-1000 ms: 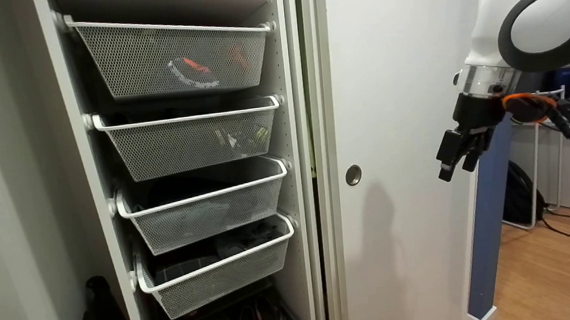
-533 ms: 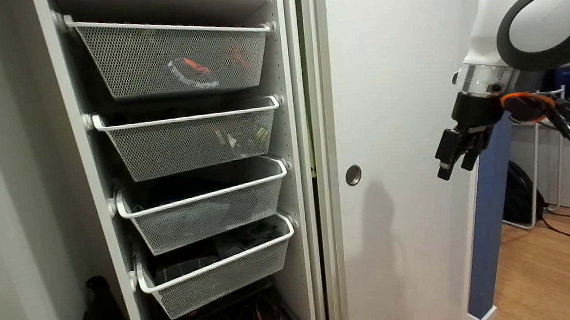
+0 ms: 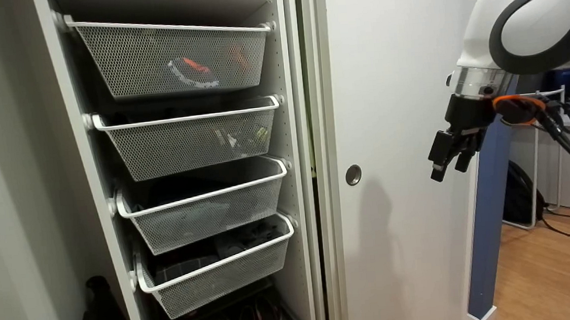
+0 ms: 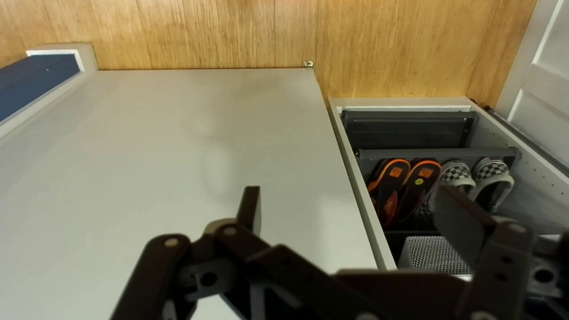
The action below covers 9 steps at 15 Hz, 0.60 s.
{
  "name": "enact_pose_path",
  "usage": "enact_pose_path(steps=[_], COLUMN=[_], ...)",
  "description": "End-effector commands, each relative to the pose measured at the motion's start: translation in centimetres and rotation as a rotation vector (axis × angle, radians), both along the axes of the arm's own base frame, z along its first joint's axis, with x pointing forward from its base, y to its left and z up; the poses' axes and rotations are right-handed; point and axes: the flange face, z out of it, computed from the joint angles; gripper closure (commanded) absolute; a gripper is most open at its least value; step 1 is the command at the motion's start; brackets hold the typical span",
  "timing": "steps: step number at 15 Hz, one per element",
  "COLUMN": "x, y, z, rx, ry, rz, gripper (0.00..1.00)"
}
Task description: Slide the closet door to the left in order to close the closet door
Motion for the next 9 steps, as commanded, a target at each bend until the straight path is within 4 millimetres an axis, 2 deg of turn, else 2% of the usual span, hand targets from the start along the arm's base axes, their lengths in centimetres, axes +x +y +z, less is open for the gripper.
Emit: enact_pose_path(steps=[1, 9], x=[2.5, 8.5], y=[2.2, 5.8], z=[-0.8, -3.1], rx=[0.025, -0.013], ry=[-0.005, -0.077], rz=[-0.005, -0.027], gripper=[0.00, 0.00])
